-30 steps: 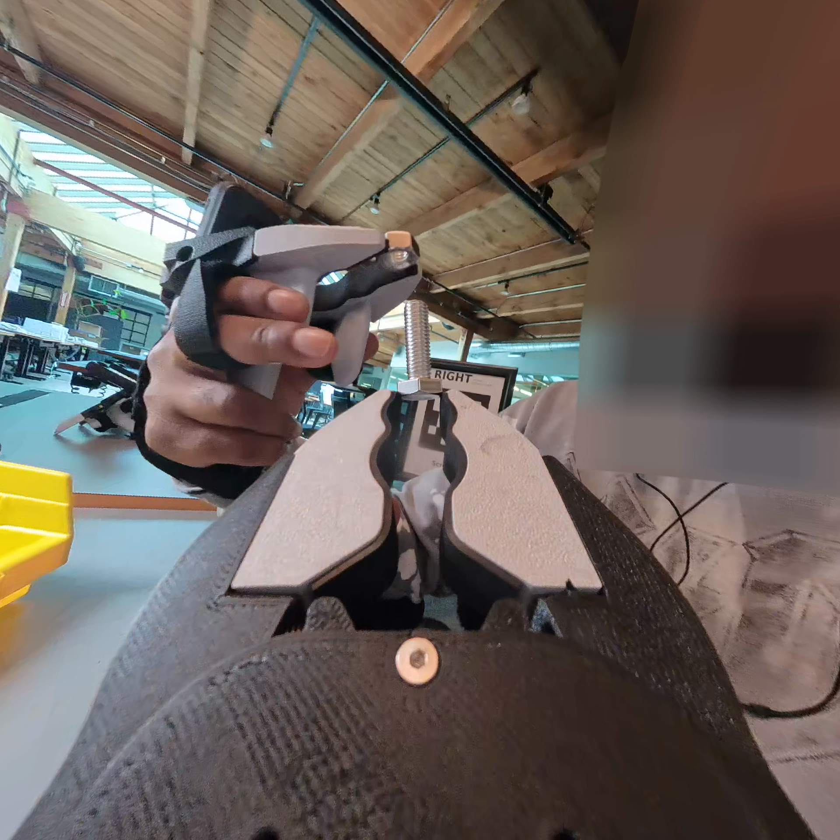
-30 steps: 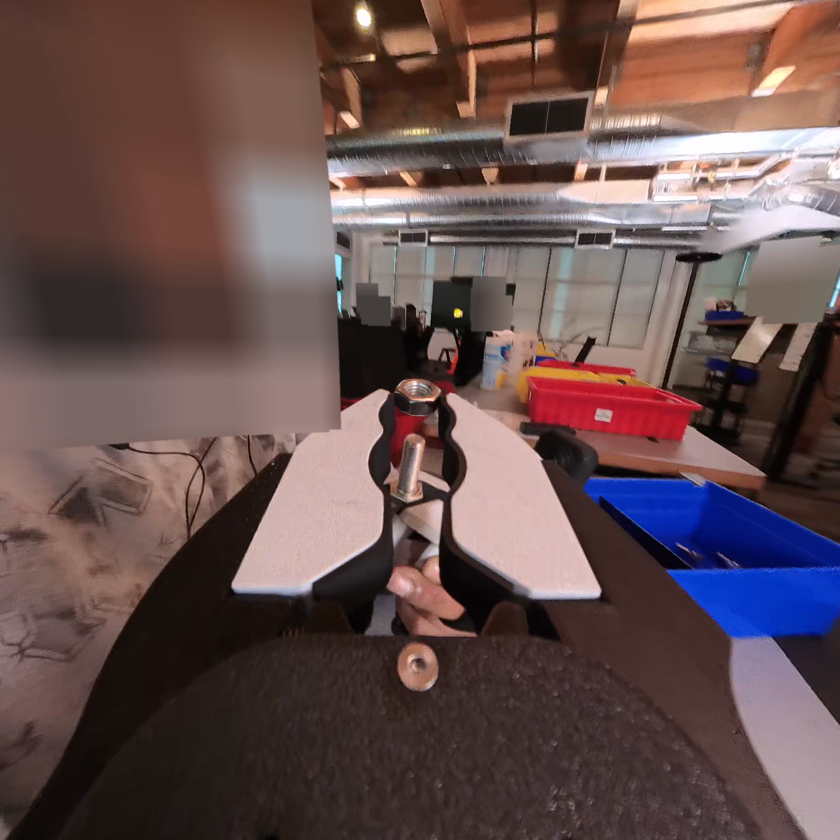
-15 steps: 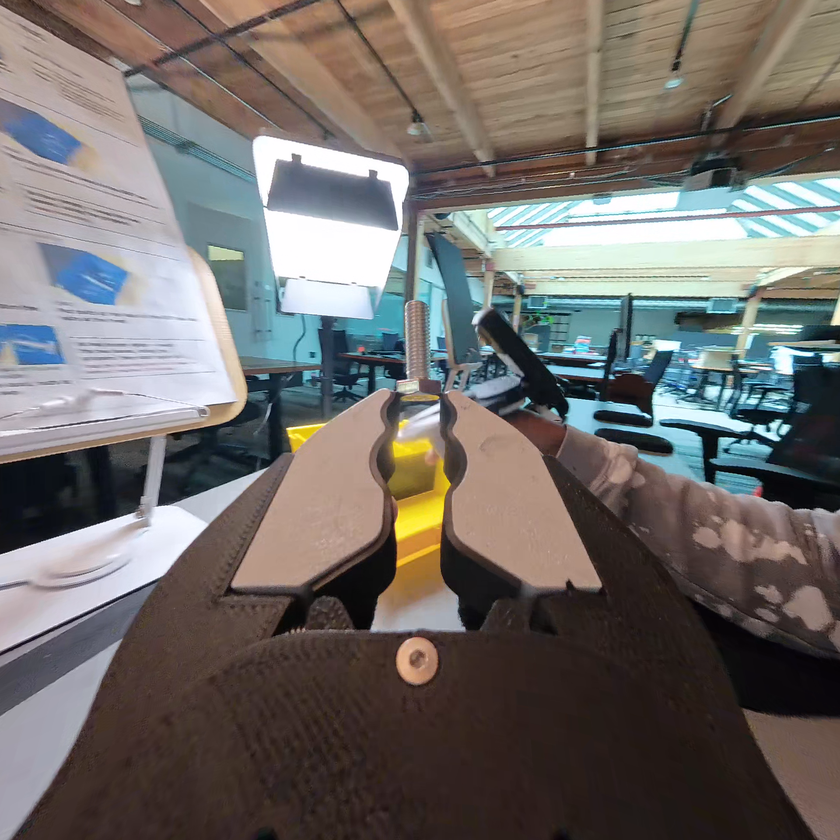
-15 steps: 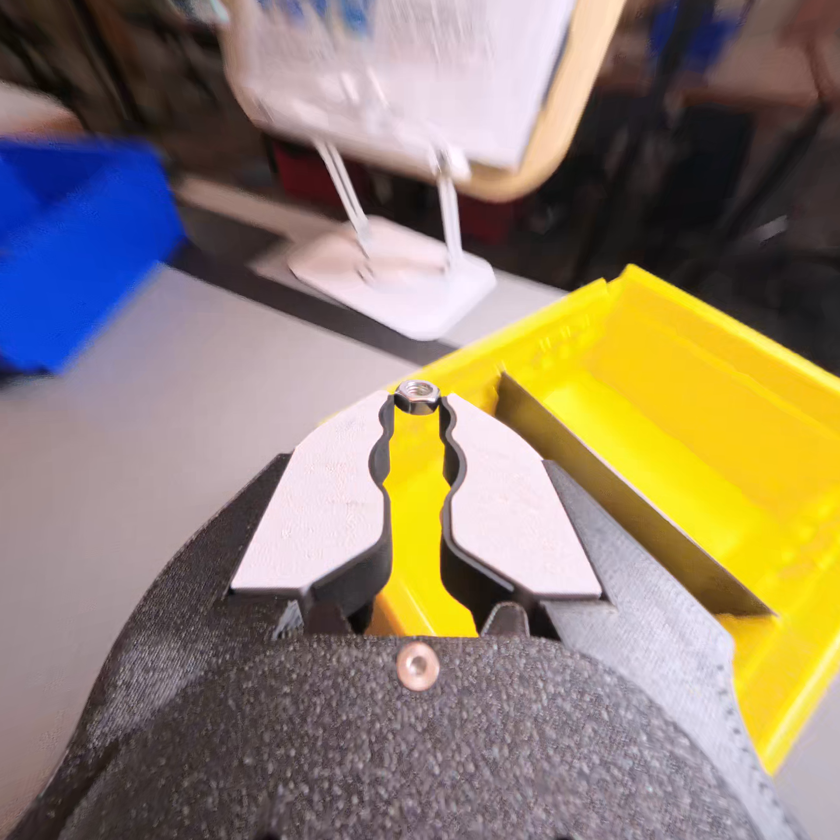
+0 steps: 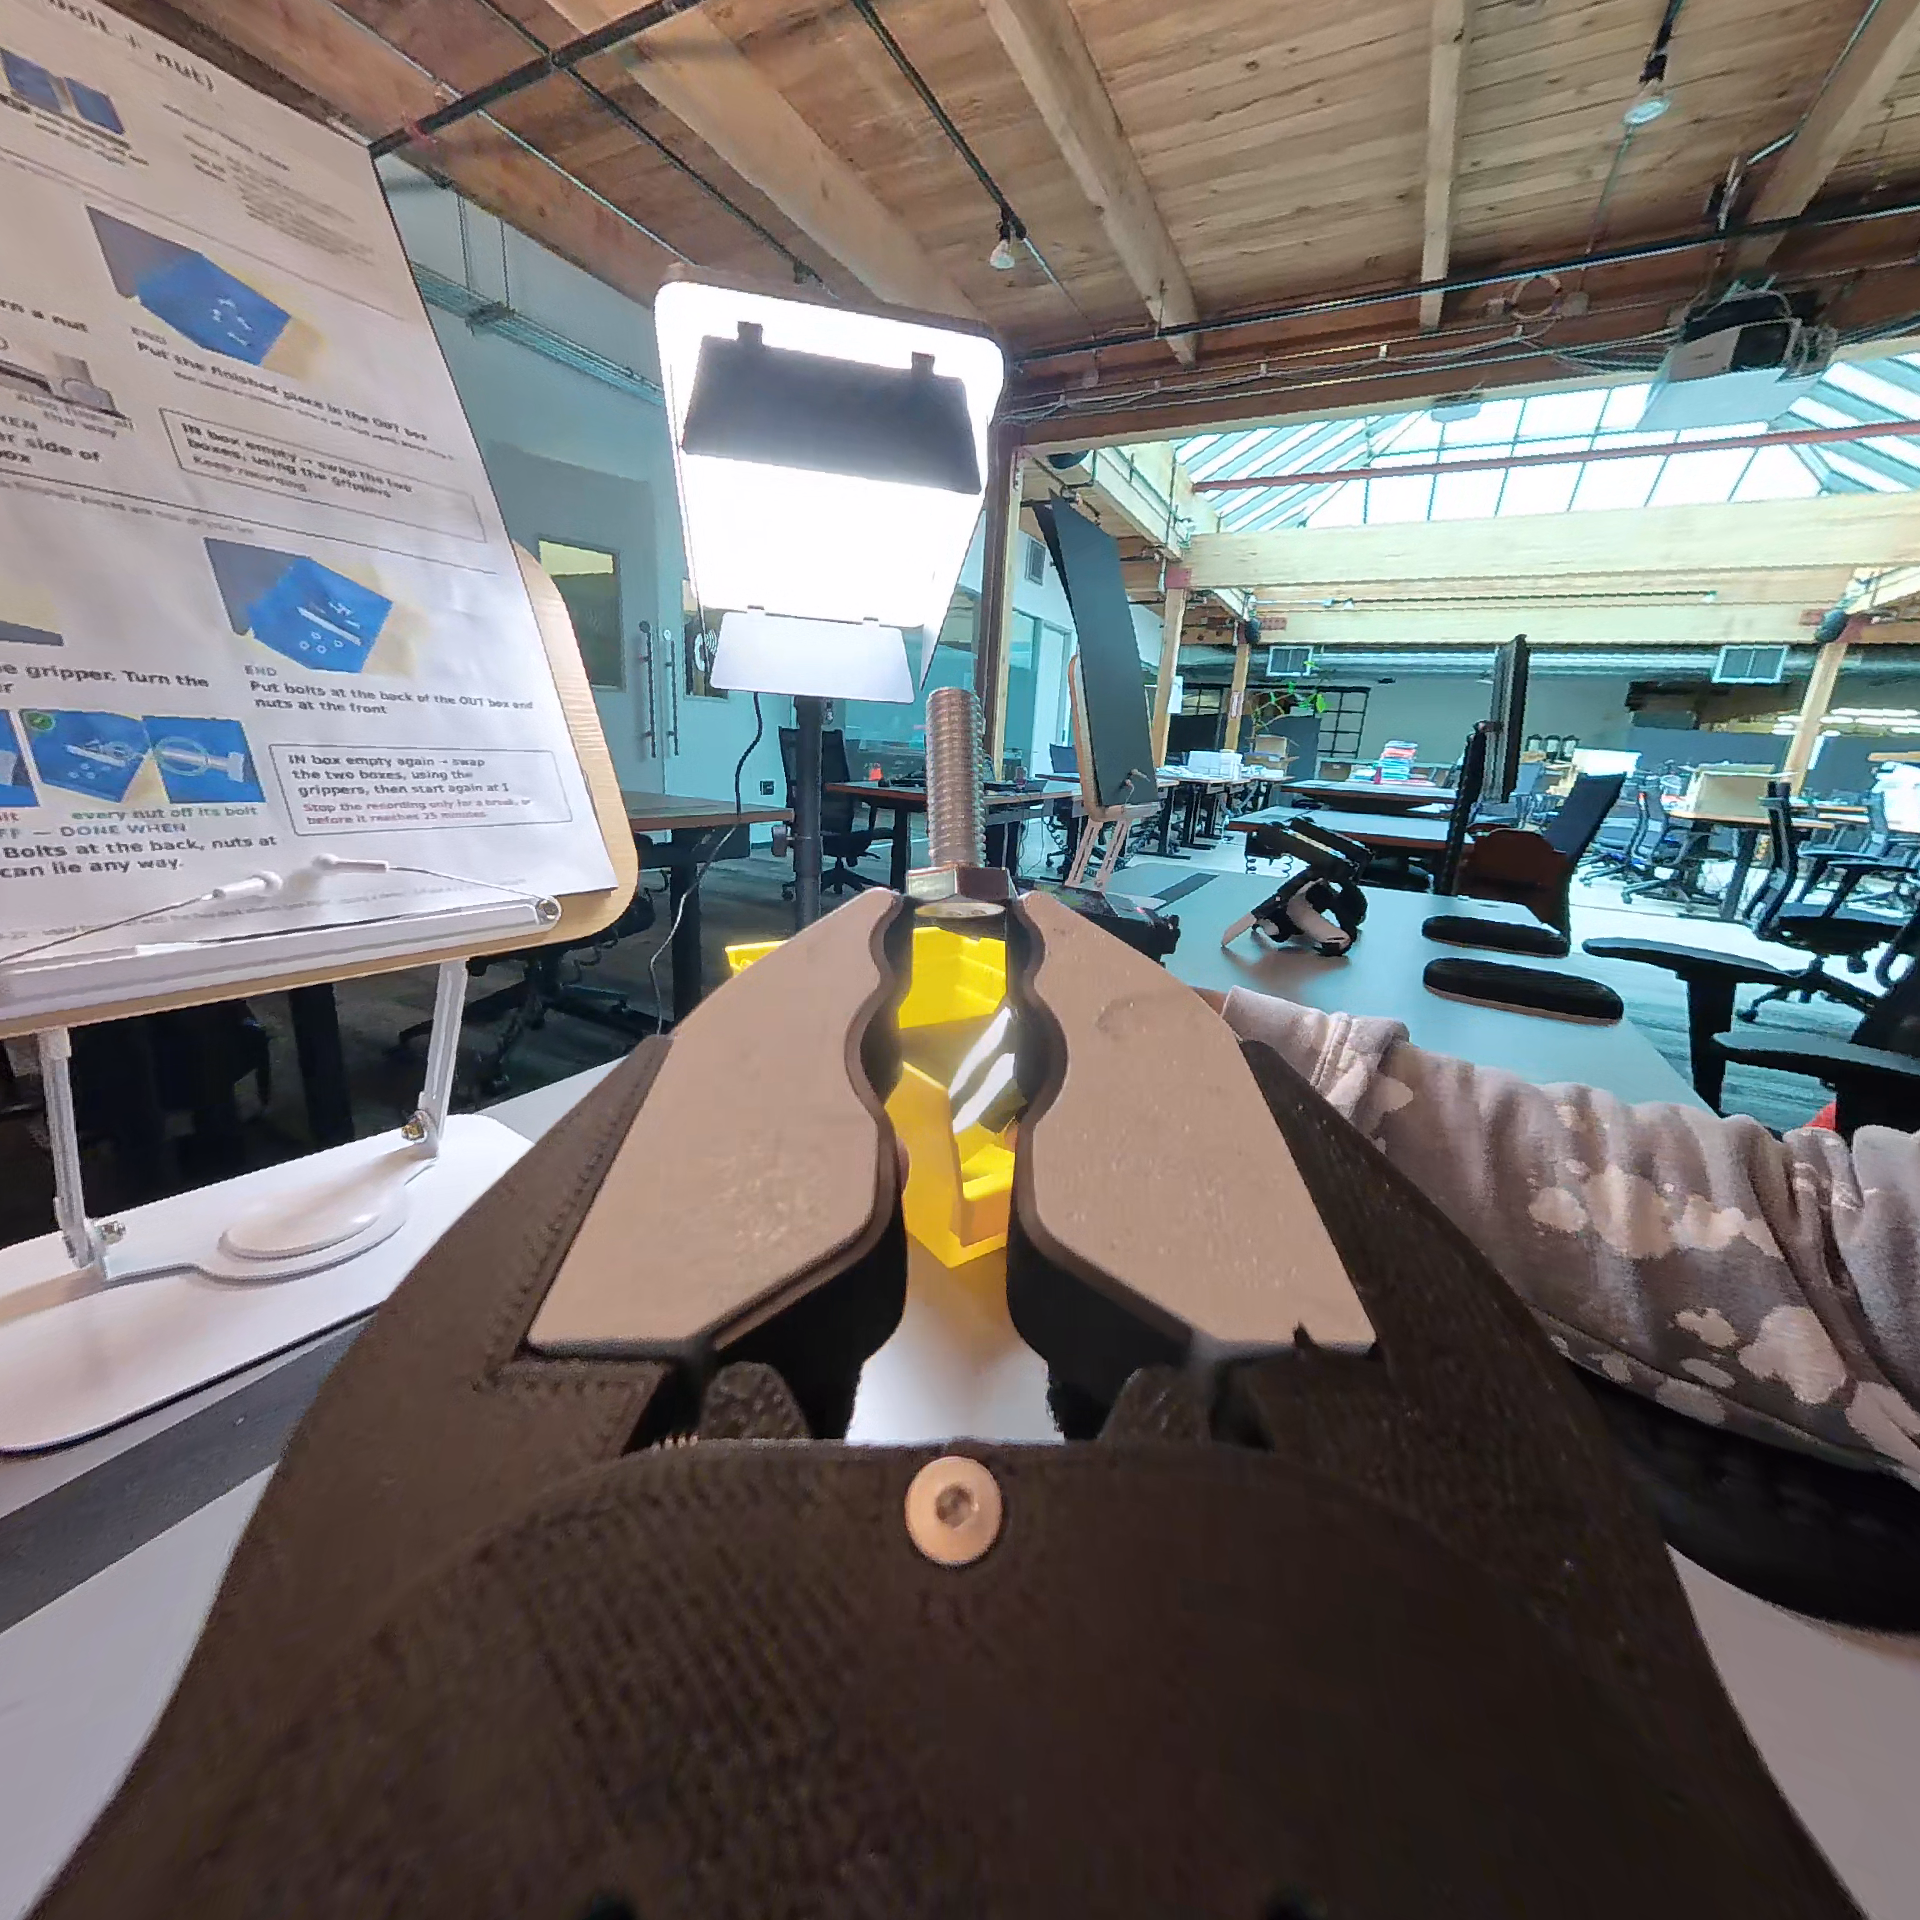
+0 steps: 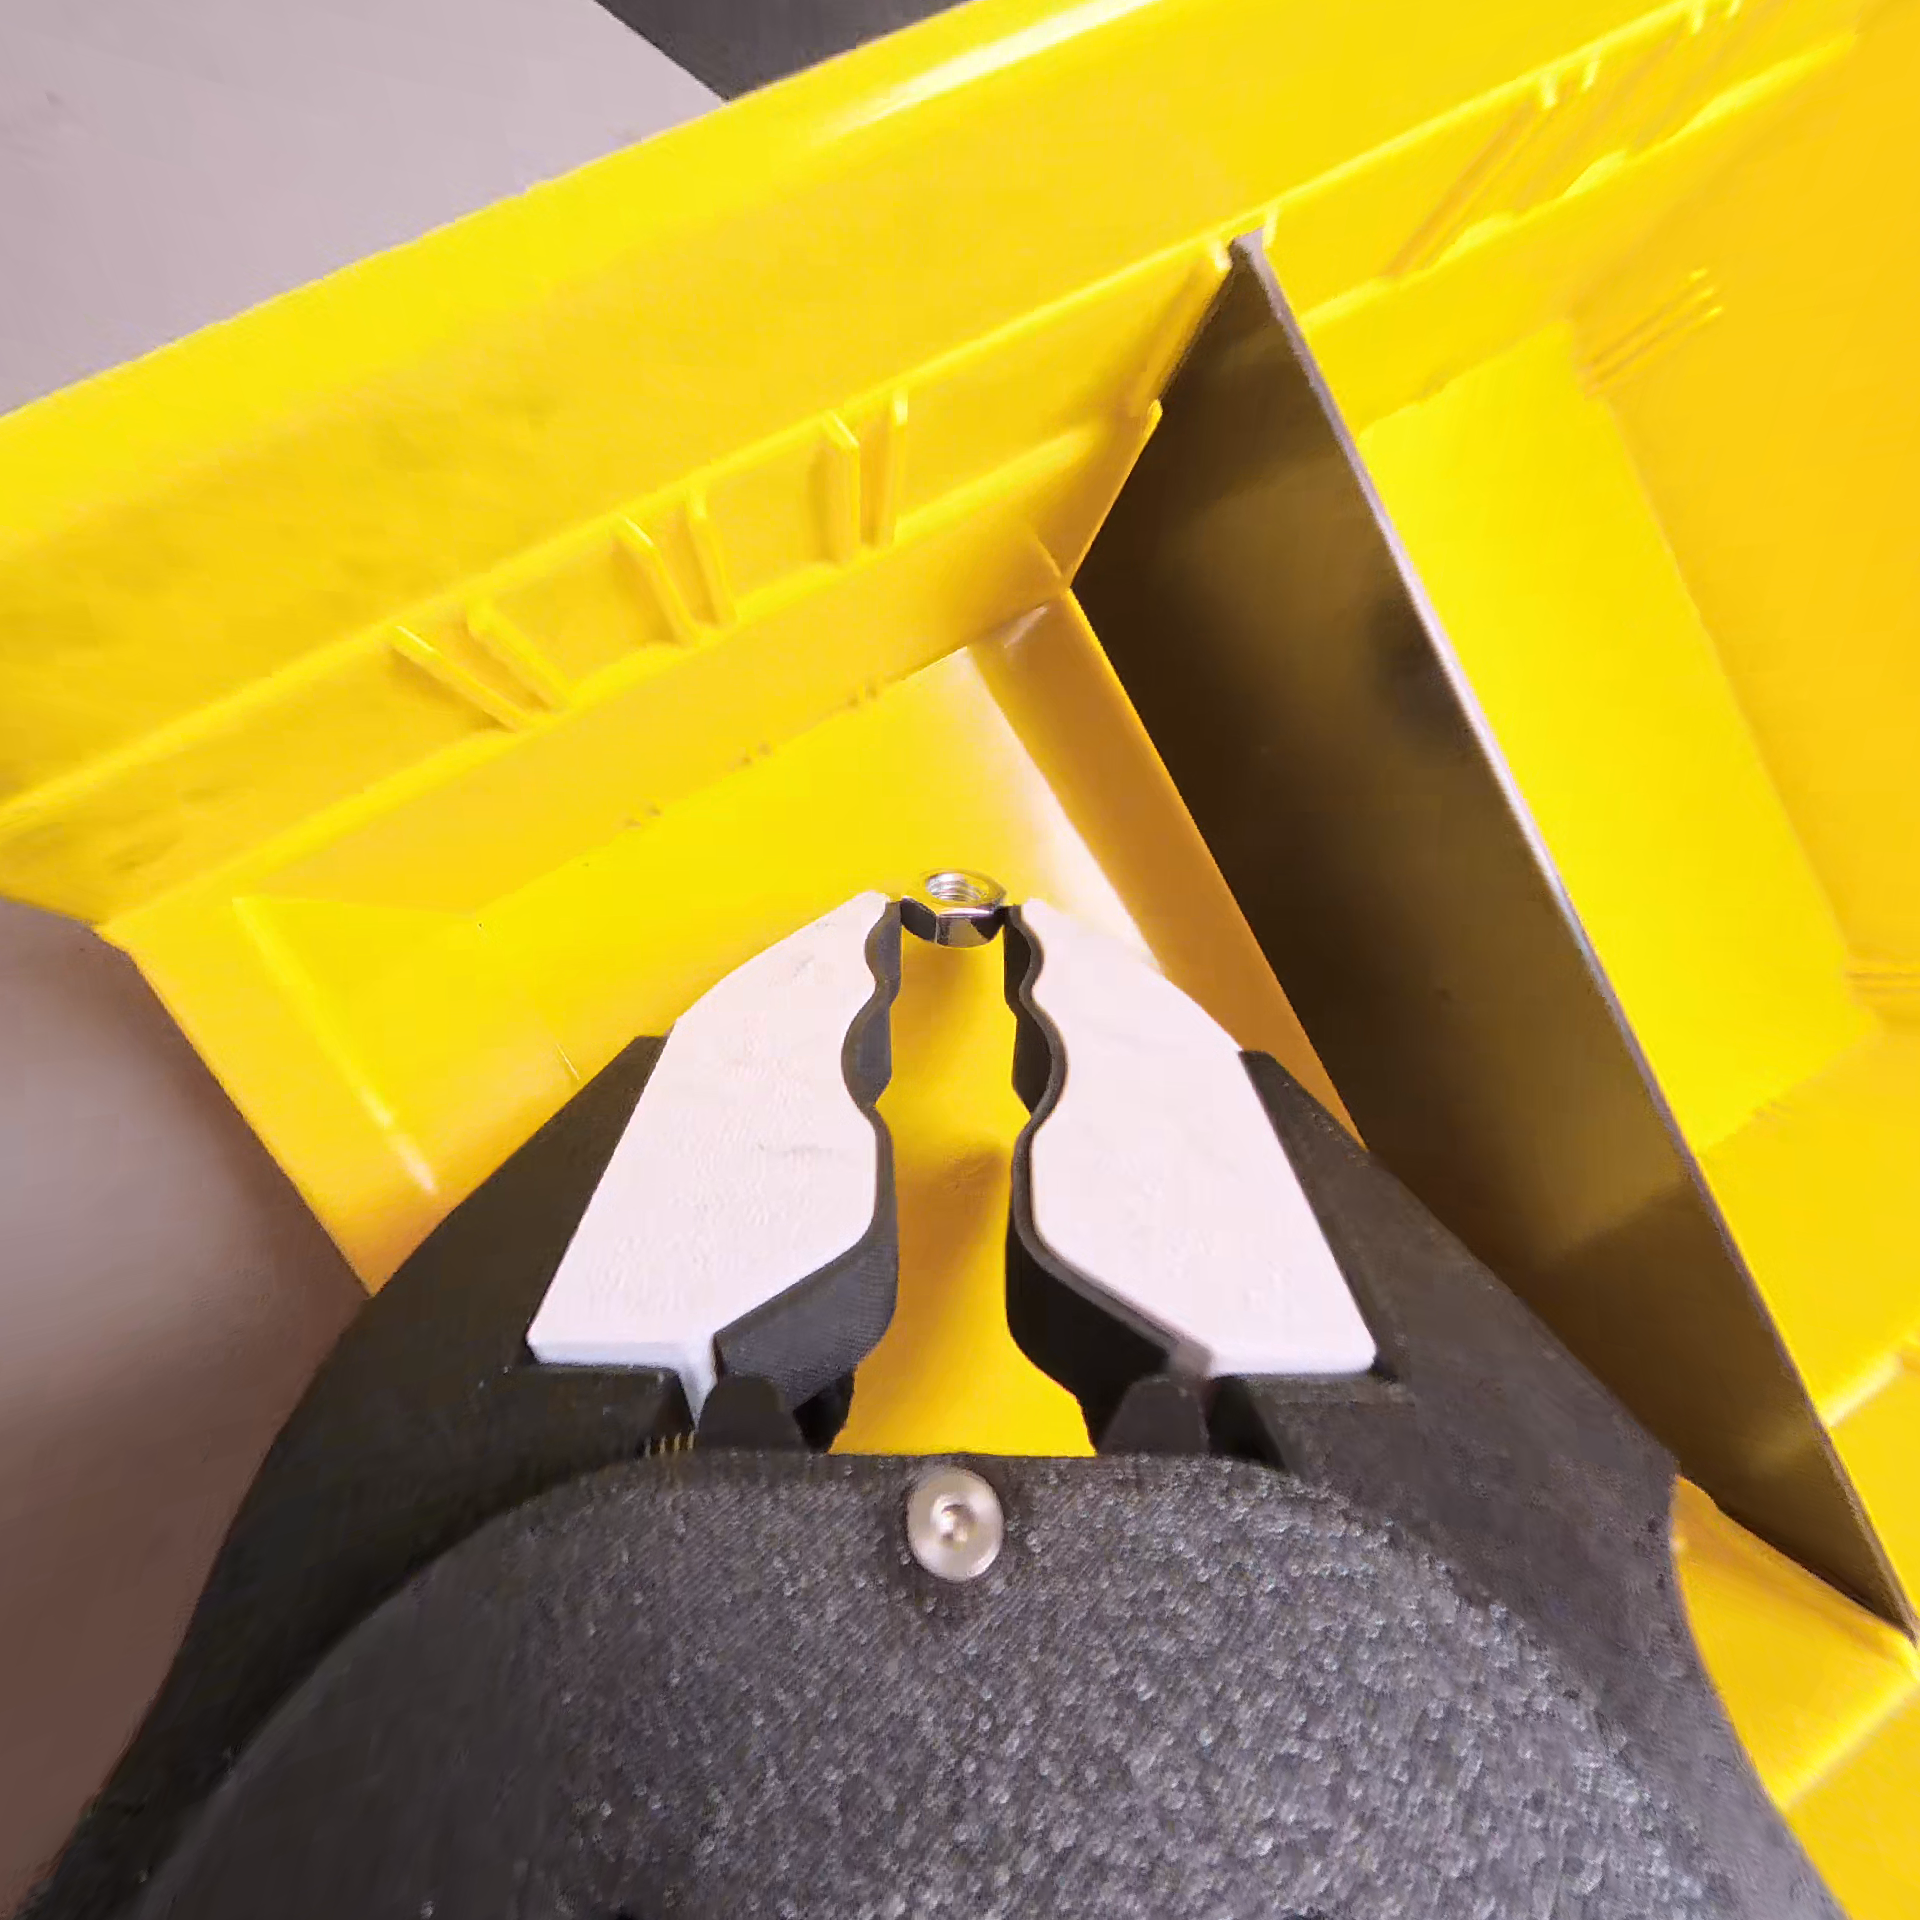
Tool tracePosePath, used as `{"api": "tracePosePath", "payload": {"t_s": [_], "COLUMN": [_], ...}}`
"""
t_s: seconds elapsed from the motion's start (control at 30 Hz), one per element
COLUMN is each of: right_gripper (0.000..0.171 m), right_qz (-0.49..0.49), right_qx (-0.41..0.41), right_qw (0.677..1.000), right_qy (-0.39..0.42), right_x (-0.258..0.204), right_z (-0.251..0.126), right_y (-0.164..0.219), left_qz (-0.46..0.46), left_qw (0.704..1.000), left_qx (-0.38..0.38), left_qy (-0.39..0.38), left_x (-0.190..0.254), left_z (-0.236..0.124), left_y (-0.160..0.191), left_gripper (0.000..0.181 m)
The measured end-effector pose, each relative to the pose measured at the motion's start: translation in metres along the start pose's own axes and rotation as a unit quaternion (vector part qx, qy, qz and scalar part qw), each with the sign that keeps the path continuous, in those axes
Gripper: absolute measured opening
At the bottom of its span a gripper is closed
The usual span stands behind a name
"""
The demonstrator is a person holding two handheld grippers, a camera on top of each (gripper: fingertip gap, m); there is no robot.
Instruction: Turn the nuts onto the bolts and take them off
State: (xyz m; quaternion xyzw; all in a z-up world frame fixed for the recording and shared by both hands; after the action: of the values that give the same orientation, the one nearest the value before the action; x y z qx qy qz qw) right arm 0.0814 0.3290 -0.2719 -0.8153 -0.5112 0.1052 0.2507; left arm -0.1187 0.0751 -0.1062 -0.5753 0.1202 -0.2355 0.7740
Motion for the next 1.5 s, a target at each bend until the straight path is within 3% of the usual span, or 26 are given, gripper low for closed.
{"api": "tracePosePath", "payload": {"t_s": [0.23, 0.4, 0.53, 0.63, 0.77, 0.9, 1.1, 1.2, 1.27, 1.37, 1.5], "right_gripper": [0.028, 0.033, 0.031, 0.029, 0.029, 0.03, 0.028, 0.011, 0.01, 0.01, 0.01], "right_qz": [-0.005, 0.013, -0.084, -0.273, -0.459, -0.563, -0.63, -0.64, -0.616, -0.52, -0.334], "right_qx": [0.002, 0.121, 0.283, 0.329, 0.266, 0.16, 0.053, 0.035, 0.038, 0.083, 0.123], "right_qw": [1.0, 0.992, 0.954, 0.9, 0.844, 0.809, 0.772, 0.765, 0.783, 0.839, 0.932], "right_qy": [0.022, 0.036, -0.054, -0.09, -0.083, -0.057, -0.067, -0.061, -0.082, -0.14, -0.065], "right_x": [0.006, 0.007, -0.055, -0.132, -0.197, -0.213, -0.224, -0.224, -0.22, -0.196, -0.091], "right_z": [-0.007, -0.049, -0.128, -0.175, -0.189, -0.17, -0.133, -0.122, -0.121, -0.13, -0.134], "right_y": [0.004, -0.022, -0.072, -0.09, -0.089, -0.083, -0.069, -0.067, -0.067, -0.078, -0.104], "left_qz": [-0.011, -0.009, -0.005, -0.001, 0.017, 0.024, 0.034, 0.041, 0.033, 0.024, 0.027], "left_qw": [1.0, 1.0, 0.999, 0.996, 0.987, 0.973, 0.954, 0.947, 0.953, 0.971, 0.98], "left_qx": [-0.016, -0.028, -0.045, -0.086, -0.155, -0.222, -0.286, -0.31, -0.294, -0.238, -0.197], "left_qy": [0.004, 0.012, 0.017, 0.023, 0.035, 0.057, 0.076, 0.074, 0.061, 0.019, -0.027], "left_x": [-0.001, 0.002, 0.004, 0.006, 0.008, 0.016, 0.028, 0.03, 0.028, 0.014, -0.01], "left_z": [0.003, 0.004, 0.007, 0.01, 0.013, 0.016, 0.017, 0.016, 0.018, 0.018, 0.012], "left_y": [0.012, 0.017, 0.024, 0.035, 0.05, 0.067, 0.082, 0.086, 0.081, 0.064, 0.049], "left_gripper": [0.018, 0.017, 0.017, 0.017, 0.018, 0.017, 0.017, 0.017, 0.017, 0.027, 0.03]}}
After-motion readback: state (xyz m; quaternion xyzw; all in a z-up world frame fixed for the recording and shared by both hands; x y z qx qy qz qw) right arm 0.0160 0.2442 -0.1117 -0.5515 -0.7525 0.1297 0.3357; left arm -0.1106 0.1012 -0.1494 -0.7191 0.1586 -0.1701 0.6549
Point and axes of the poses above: each gripper's, where its closed fingertips meet, z out along the fingers, y out of its underside, x = y × z across the jaws, the point moved 4 cm from there along -z, back along the fingers, and after that the axes turned 5 degrees about -y, right-handed, at the moved point
